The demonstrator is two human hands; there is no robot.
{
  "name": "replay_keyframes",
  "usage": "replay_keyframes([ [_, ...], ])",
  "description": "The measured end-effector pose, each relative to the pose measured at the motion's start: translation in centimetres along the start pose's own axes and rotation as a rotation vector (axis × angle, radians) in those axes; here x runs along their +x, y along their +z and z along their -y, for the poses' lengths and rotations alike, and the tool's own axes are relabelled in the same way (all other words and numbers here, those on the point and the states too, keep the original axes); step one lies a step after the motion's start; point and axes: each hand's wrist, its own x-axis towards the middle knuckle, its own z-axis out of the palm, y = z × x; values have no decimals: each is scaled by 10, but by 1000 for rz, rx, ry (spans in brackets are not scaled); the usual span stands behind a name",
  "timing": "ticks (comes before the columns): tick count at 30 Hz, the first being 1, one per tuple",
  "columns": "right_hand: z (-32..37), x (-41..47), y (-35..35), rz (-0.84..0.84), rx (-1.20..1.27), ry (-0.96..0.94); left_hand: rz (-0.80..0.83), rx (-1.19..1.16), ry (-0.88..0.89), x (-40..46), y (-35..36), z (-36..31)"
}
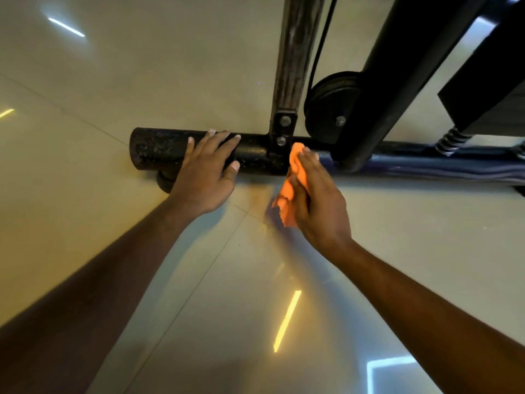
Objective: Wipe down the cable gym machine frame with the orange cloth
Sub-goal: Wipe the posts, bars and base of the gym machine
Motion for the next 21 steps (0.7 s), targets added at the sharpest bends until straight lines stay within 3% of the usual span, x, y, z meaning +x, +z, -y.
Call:
replay_keyframes([
  [4, 5, 19, 20, -137, 166, 170, -53, -149, -108, 15, 2, -9],
  [12, 48, 70, 90, -418, 6, 350, -64, -126, -73, 20, 13, -4],
  [18, -11, 48, 74, -239, -446, -48, -83, -65, -15, 19, 16, 2],
  [21, -26, 48, 63, -235, -466, -140, -93, -46, -11, 19, 18, 2],
])
